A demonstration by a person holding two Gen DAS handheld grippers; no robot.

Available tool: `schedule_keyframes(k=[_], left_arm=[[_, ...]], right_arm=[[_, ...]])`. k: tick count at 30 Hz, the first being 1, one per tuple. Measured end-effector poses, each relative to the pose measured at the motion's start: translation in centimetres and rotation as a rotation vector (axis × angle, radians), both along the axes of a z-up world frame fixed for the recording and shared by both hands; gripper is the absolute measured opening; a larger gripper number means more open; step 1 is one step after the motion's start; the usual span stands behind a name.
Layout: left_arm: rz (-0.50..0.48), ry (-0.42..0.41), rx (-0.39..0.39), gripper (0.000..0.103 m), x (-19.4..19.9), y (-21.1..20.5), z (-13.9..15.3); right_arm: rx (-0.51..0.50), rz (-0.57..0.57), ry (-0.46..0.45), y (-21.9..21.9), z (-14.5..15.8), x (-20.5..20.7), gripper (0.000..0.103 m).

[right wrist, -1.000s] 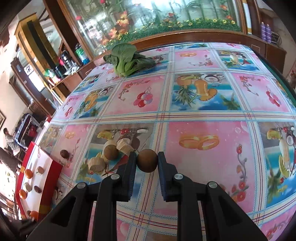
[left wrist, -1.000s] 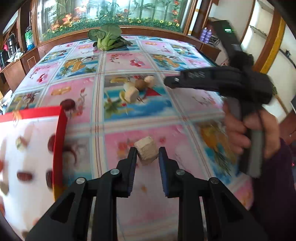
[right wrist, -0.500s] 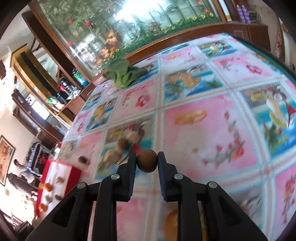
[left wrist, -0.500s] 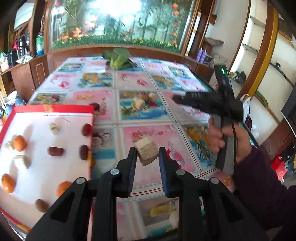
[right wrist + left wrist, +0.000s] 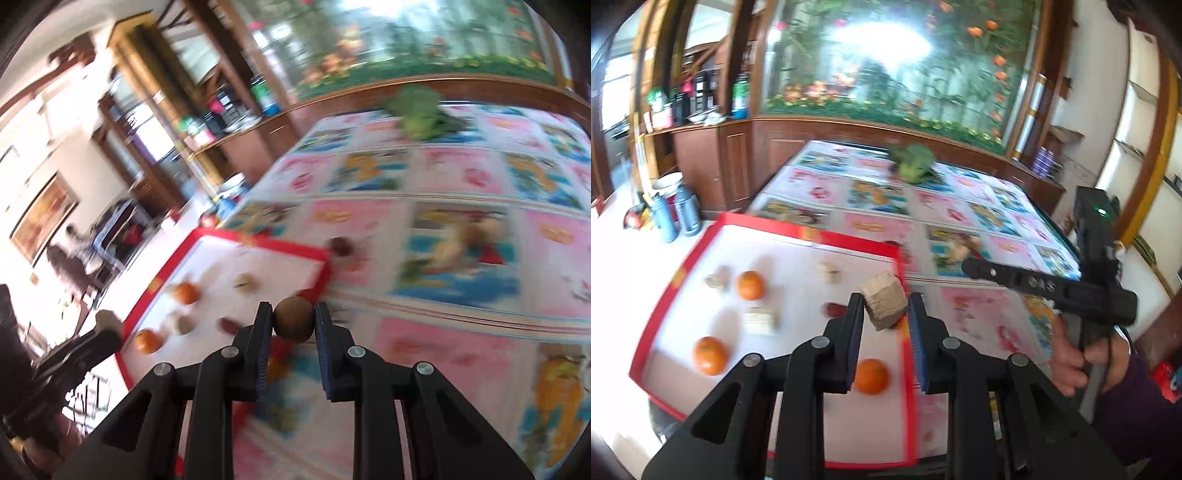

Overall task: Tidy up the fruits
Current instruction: 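Carry the beige cube and the kiwi over the tray and open both tools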

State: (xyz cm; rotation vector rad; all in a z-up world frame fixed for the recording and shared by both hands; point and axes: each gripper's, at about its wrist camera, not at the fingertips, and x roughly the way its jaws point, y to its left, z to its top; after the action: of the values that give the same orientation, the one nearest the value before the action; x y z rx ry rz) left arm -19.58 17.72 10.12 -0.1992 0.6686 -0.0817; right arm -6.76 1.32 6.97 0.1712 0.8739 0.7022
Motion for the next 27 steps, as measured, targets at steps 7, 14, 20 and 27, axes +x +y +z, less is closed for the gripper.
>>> schedule_keyframes(k=[7, 14, 20, 27], left_arm=[[0.131, 0.005, -0.002, 0.026, -1.8, 6.3, -0.6], [0.146, 0.062, -0.022, 0.026, -2.4, 8.8, -2.7], [0.107, 0.116, -0.014, 0.026, -2.2, 8.1, -4.2], [0.072, 0.187, 0.003, 0.026, -1.2, 6.8, -5.8]], right_arm=[[0.006, 0.122, -0.040, 4.7, 1.5, -1.9, 0.021], [-0.066, 0.237, -0.038, 8.8, -1.3, -4.5, 0.021], [-0.141, 0.258, -0.047, 10.7, -3.4, -4.6, 0.021], [-0.177, 0.266, -0.002, 11.3, -5.2, -4.1, 0.021]])
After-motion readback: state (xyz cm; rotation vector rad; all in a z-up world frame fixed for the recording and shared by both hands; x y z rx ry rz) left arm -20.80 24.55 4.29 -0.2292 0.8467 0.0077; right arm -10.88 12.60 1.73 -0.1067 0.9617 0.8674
